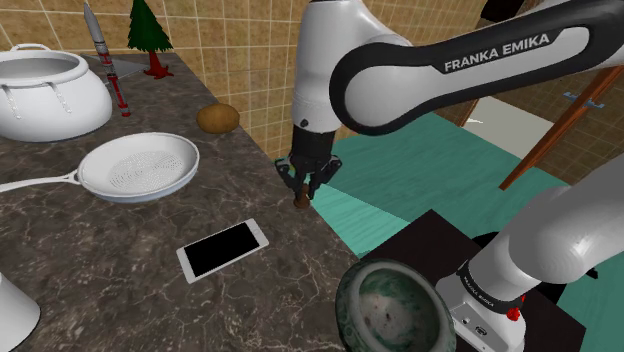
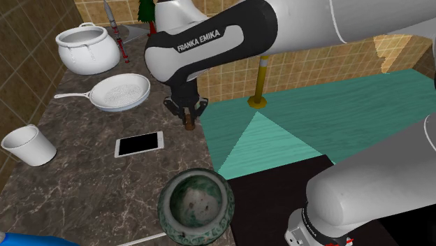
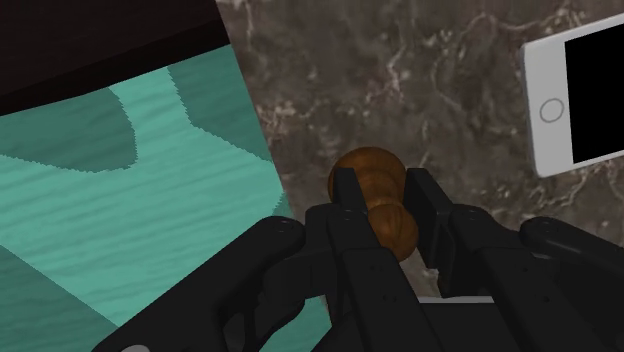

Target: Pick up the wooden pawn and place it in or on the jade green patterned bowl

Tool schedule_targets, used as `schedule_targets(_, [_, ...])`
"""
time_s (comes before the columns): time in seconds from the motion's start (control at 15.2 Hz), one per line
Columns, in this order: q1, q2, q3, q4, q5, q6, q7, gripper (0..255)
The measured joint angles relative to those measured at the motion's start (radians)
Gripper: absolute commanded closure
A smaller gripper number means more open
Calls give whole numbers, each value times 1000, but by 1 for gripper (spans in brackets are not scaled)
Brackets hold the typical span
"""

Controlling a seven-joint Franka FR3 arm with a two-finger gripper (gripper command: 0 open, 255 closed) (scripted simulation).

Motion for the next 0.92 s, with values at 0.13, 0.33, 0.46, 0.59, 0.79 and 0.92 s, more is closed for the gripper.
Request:
schedule_targets(0.13, [0, -13, -6, 17, 4, -28, -5, 255])
schedule_targets(0.33, [0, -26, -12, 47, 7, -70, -6, 255])
schedule_targets(0.46, [-2, -29, -16, 72, 5, -98, -7, 255])
schedule_targets(0.59, [-1, -36, -19, 90, 7, -122, -5, 255])
schedule_targets(0.79, [-2, -48, -26, 121, 9, -164, -7, 255])
schedule_targets(0.92, [-3, -53, -30, 144, 9, -192, -8, 255])
